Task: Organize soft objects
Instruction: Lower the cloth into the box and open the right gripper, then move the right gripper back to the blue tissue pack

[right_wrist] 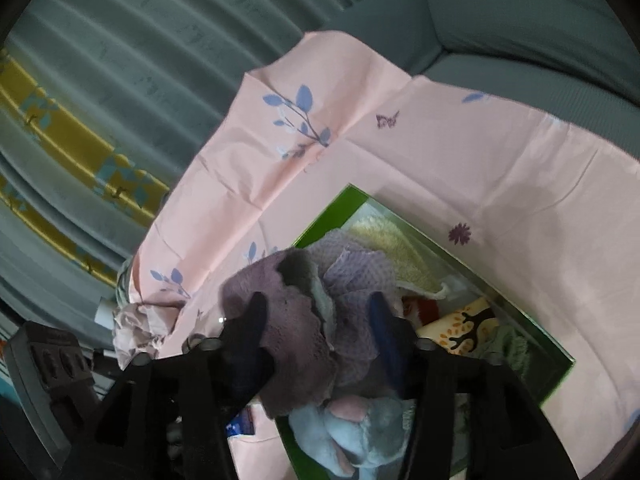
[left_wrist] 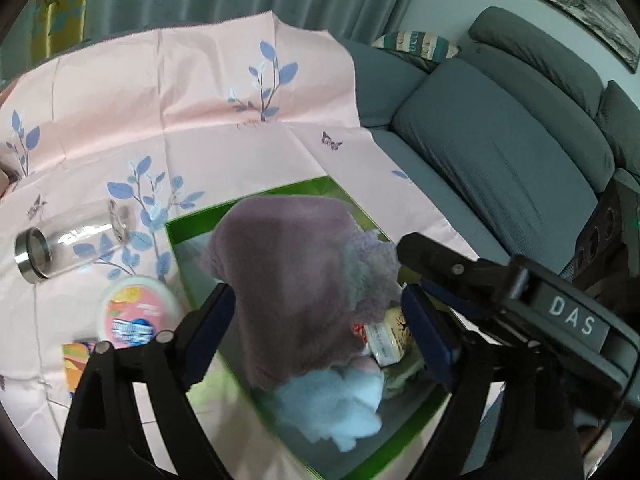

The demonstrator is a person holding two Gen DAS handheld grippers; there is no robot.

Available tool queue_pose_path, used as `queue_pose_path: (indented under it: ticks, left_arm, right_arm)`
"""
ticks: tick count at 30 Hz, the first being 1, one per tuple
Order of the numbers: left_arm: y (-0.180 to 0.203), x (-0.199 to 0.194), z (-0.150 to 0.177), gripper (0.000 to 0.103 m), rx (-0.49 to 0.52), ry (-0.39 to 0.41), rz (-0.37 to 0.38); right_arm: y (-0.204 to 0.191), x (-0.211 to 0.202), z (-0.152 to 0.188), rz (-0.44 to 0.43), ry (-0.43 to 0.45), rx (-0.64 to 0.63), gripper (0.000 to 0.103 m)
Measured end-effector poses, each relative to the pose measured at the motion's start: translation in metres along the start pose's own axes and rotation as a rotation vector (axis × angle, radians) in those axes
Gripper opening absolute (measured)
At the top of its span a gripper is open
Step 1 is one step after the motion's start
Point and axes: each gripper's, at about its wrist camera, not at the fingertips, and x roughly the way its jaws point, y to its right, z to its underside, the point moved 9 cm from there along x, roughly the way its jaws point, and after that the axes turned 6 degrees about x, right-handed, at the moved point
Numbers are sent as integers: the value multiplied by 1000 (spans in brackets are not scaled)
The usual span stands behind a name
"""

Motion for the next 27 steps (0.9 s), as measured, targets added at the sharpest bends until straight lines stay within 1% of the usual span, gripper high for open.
queue_pose_path:
  ticks: [1,2,3,6,9,12,13,15,17,18,20,23,25,27]
  left_arm:
    - [-2,-6,0,92,3,5,5]
    - [-7,-12,1,93,-3,7,2]
    - [-14,-19,3,94,-19,13,-6]
    - [-34,-41,7,94,-65,35,-11]
    - [-57,-70,15,96,-105,73,-24]
    - [-88,-99,29,96,-131,103,-76]
    - [-100,-110,36,96,-147,112,-97]
    - [-122,-127,53,96,-176,119,-136]
    - [-144,-142,73,96,-211,128,-171]
    - [-154,-148,84,96,-227,119,-182]
    - [-174,-156,107,96,-267,93,-209]
    - [-198,-166,137,96,-316,78,-259]
    - [-211,-169,160,96,-370,72,-288]
    - [-220,-167,178,96,-398,52,-303]
  right_arm:
    - [-2,-2,1,3,2,-11,59]
    - [-5,-7,1,8,12,-22,59]
    - [-7,-10,2,11,23,-27,60]
    - [-20,-20,4,-8,47,-52,69]
    - [-38,-26,11,-39,49,-87,71]
    - [-62,-29,24,-59,34,-145,73]
    - [-69,-29,28,-63,30,-164,75]
    - [-88,-28,40,-77,15,-206,76]
    - [-107,-22,55,-100,-18,-240,76]
    - [-113,-19,60,-105,-35,-253,76]
    - [-129,-8,78,-108,-86,-288,76]
    - [-151,17,111,-105,-177,-354,76]
    - [-162,35,135,-82,-228,-396,76]
    - [-169,54,155,-44,-253,-447,76]
